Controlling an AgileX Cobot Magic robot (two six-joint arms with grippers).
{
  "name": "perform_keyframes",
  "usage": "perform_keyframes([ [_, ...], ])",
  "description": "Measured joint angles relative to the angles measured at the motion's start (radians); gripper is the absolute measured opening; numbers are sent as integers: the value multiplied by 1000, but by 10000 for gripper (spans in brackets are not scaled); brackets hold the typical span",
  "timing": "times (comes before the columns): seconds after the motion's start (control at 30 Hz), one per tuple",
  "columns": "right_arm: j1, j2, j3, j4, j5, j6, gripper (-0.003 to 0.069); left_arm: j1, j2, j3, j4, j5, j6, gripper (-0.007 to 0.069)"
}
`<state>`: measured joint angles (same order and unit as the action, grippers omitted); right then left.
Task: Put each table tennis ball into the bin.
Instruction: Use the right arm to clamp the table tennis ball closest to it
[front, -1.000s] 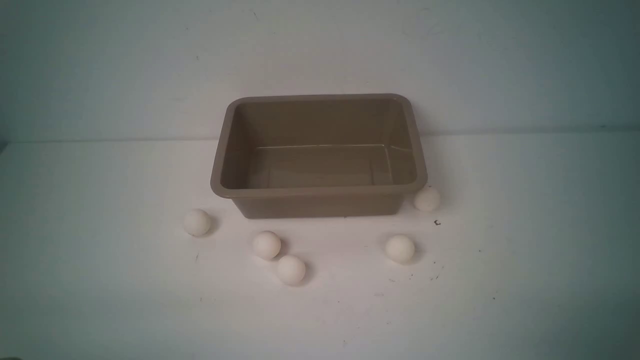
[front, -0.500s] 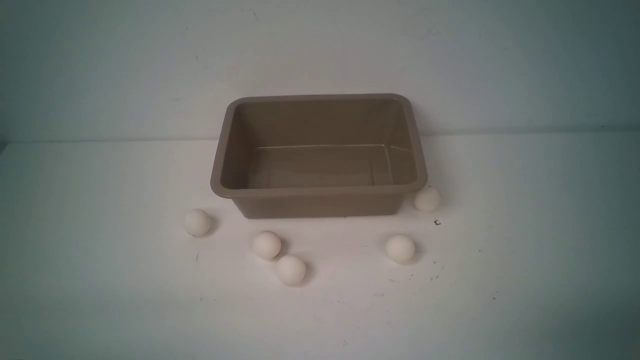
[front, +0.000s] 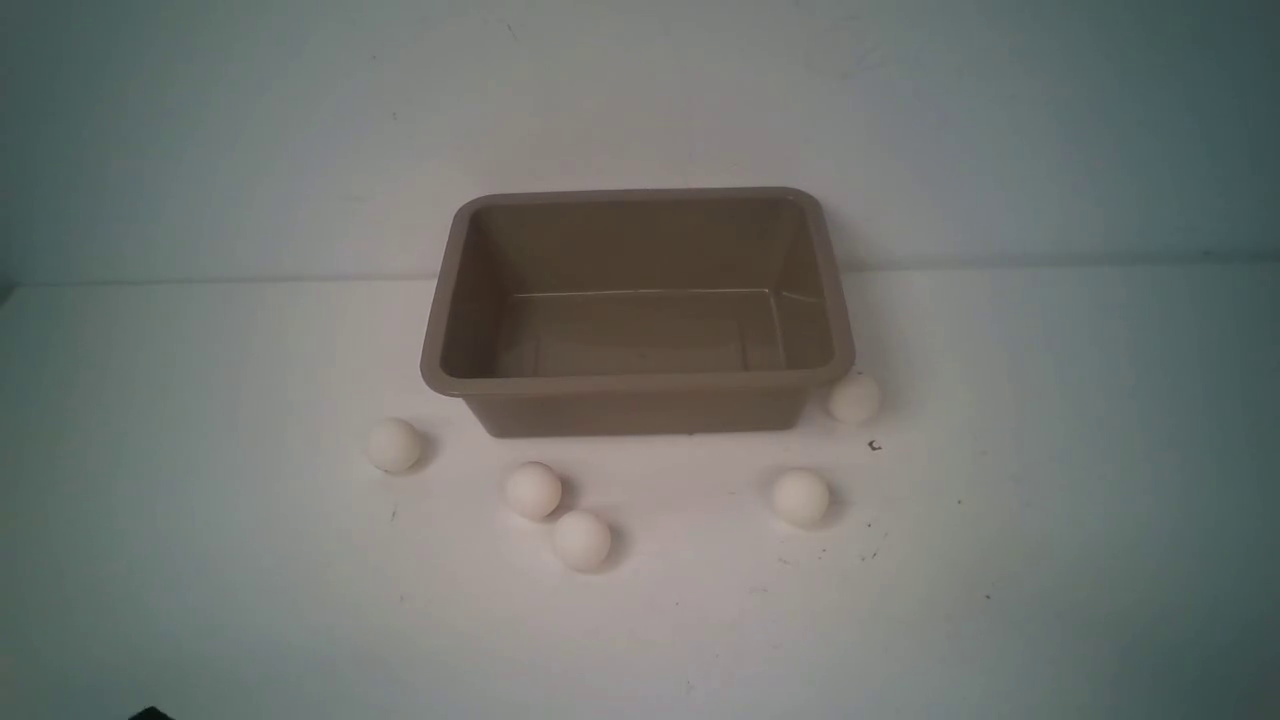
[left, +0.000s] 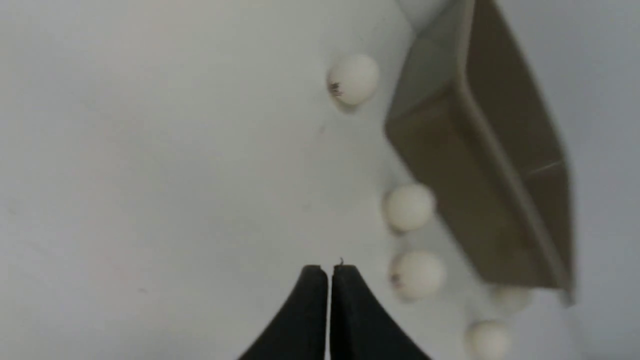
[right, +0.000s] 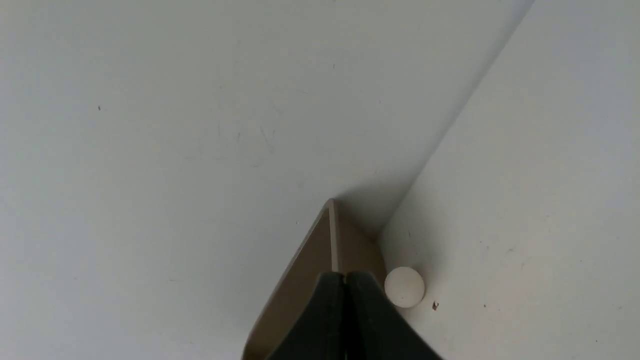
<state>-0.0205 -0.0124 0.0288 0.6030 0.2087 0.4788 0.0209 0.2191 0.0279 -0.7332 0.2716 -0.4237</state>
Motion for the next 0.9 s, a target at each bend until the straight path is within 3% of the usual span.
perform_keyframes([
  [0.1, 0, 0, 0, 3, 3, 0, -10, 0, 0, 0, -117, -69, -13, -4],
  [0.27, 0, 0, 0, -15, 32, -44, -10, 0, 0, 0, -174, -185, 6, -4],
  [0.4, 0, 0, -95, -36, 124, -314, -10, 0, 0, -60, -121, -241, 107, -4],
  [0.53, 0, 114, -279, -38, 249, -612, -10, 0, 52, -268, 68, -89, 370, -4],
  [0.67, 0, 313, -424, -38, 344, -786, -10, 0, 201, -480, 205, 116, 592, -4],
  [0.9, 0, 680, -628, -38, 434, -989, -10, 0, 535, -724, 367, 383, 743, -4],
])
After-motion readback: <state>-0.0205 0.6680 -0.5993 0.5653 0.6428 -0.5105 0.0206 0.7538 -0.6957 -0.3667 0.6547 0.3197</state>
